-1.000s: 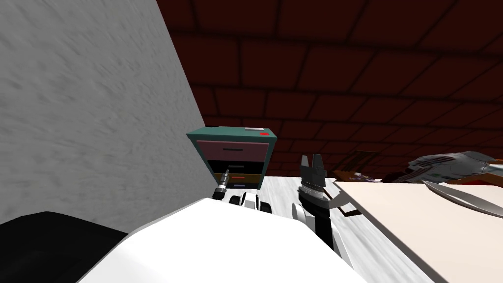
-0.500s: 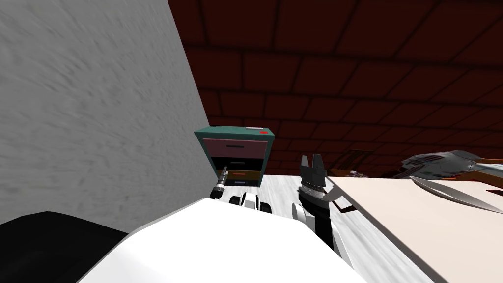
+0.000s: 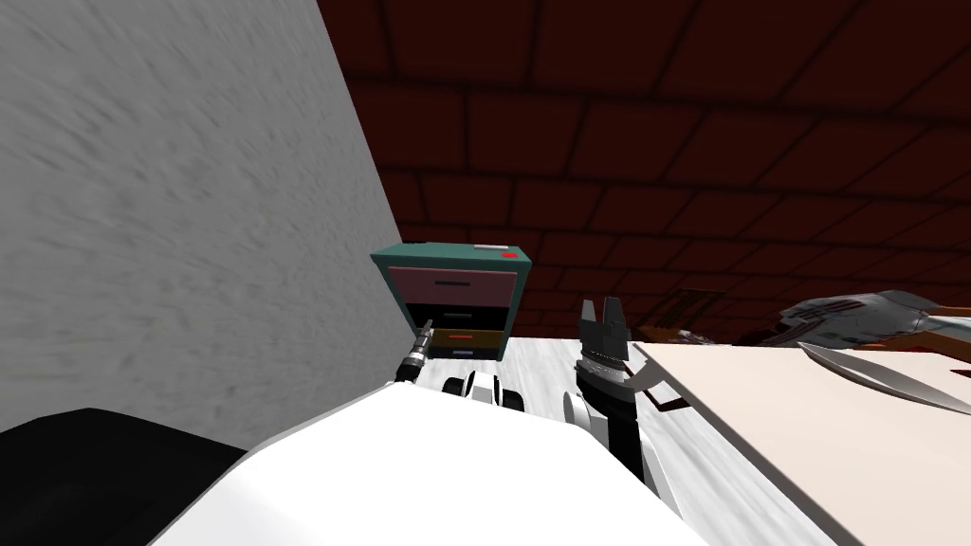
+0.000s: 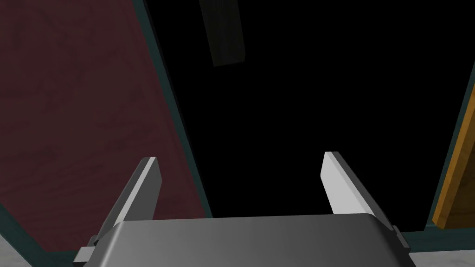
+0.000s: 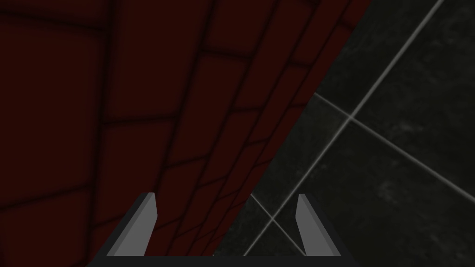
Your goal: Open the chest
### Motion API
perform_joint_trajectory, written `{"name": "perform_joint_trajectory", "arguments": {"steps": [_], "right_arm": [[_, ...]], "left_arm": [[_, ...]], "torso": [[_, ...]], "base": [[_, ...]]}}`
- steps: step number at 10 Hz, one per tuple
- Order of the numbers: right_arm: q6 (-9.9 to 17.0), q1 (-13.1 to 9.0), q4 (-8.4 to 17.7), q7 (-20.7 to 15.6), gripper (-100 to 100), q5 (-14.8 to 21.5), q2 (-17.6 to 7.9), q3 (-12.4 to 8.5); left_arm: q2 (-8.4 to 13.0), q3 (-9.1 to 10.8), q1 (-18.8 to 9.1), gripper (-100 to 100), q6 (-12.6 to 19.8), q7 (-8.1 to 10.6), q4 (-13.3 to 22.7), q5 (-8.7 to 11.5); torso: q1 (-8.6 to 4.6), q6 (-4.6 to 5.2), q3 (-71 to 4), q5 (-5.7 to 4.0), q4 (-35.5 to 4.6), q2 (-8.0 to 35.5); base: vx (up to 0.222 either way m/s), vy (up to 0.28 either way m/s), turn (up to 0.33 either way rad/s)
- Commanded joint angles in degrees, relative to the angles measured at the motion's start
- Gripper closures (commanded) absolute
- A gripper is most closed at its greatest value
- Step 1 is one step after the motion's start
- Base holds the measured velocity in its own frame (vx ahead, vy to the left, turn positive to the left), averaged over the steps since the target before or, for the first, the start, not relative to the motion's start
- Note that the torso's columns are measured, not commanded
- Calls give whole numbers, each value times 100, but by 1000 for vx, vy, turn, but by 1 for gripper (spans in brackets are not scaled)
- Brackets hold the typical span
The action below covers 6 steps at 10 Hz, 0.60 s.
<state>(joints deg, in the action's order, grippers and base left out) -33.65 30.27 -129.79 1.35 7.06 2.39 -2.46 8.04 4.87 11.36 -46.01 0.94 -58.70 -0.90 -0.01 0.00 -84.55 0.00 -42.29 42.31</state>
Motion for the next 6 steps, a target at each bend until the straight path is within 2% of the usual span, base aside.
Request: {"name": "perform_joint_trajectory", "arguments": {"steps": [1,2,6], "right_arm": [[0,1,0,0,0,0,0,0],[0,1,0,0,0,0,0,0],[0,0,0,0,0,0,0,0]], "left_arm": [[84,27,-187,-100,243,-16,-1,25],[-164,35,-223,-100,283,-19,-38,31],[-658,41,-244,-100,301,-21,-71,34]], "torso": [[-7,2,-8,-1,3,-15],[-3,-1,-13,-2,6,-20],[3,0,8,1,-4,14]], "base": [[89,-26,1],[83,-10,5],[28,-7,0]]}}
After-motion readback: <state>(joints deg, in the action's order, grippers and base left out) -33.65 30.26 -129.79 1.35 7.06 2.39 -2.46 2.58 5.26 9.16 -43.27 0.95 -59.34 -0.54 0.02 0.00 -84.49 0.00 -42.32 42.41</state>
